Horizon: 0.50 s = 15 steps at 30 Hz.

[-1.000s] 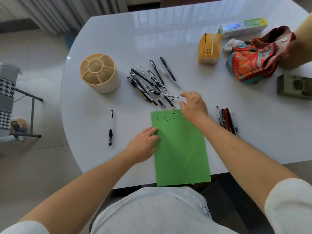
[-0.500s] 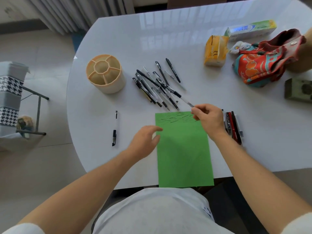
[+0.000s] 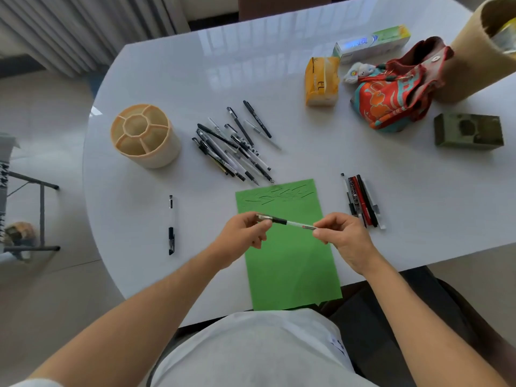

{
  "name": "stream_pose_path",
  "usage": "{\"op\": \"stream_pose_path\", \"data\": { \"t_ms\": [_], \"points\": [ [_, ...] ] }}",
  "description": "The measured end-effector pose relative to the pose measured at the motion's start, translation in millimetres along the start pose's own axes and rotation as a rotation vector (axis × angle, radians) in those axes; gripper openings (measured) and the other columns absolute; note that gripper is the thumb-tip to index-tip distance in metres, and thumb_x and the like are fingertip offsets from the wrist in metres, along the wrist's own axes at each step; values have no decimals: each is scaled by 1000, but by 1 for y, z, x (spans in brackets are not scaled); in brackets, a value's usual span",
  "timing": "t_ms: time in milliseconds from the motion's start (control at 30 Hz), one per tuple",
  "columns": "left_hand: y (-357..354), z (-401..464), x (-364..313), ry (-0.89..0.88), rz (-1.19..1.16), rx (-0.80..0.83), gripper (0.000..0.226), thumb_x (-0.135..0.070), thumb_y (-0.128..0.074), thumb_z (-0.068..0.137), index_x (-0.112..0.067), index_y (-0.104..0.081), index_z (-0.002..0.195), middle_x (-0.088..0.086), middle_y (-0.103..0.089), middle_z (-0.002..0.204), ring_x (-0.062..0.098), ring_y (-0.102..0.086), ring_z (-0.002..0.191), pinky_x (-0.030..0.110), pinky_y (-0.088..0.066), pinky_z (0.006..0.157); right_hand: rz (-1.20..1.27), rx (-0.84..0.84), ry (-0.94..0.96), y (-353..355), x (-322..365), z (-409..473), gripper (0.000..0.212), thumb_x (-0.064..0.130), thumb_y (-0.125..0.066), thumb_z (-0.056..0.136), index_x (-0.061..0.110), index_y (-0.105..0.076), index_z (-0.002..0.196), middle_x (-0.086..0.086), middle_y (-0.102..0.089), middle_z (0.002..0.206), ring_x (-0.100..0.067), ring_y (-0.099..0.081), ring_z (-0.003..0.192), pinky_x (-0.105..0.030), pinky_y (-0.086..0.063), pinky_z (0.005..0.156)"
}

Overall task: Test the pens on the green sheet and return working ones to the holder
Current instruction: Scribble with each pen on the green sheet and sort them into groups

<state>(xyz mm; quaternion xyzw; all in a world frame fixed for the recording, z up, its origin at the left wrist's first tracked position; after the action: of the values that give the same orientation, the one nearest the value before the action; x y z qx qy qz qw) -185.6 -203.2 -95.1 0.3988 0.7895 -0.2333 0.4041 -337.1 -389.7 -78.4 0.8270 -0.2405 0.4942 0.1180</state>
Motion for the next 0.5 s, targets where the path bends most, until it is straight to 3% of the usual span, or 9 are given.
{"op": "stream_pose_path", "data": {
  "t_ms": [100,267,367,500],
  "points": [
    [7,1,7,45,20,-15,19,-24,-63,97,-9,-71,90,2,-66,67,17,-58,60,29,-54,60,35,43,-13,-2,-1,1,18,-4,-80,78,14,-78,83,-5,-69,74,-16,-62,69,-24,-55,69],
    [-4,-1,16,105,110,118,10,-25,-69,93,-17,-75,95,0,-72,74,16,-66,70,29,-59,71,384,109,-99,-27,-1,4,13,8,-78,80,6,-76,93,-10,-66,78,-20,-60,72,-26,-55,69],
    [-16,-1,11,61,328,175,10,-29,-68,94,-22,-76,92,-4,-73,74,9,-68,69,25,-58,71,177,150,-115,-56,-8,5,11,9,-67,94,2,-75,97,-15,-71,83,-23,-63,75,-29,-55,70],
    [-15,-3,-12,-113,664,92,21,-33,-63,95,-18,-75,87,-4,-69,66,0,-57,53,16,-43,52,70,44,-75,-61,-6,12,16,12,-64,98,1,-74,93,-14,-73,77,-23,-64,67,-31,-55,64]
  ]
}}
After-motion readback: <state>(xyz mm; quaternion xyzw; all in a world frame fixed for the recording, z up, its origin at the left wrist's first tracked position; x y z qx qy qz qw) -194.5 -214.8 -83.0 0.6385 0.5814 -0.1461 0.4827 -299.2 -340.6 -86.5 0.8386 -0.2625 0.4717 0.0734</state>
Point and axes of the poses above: each hand's wrist, its own z-axis towards the middle knuckle, its own y-axis out of the back of the hand, x = y × z, the point moved 9 cm from there along z, towards the middle knuckle
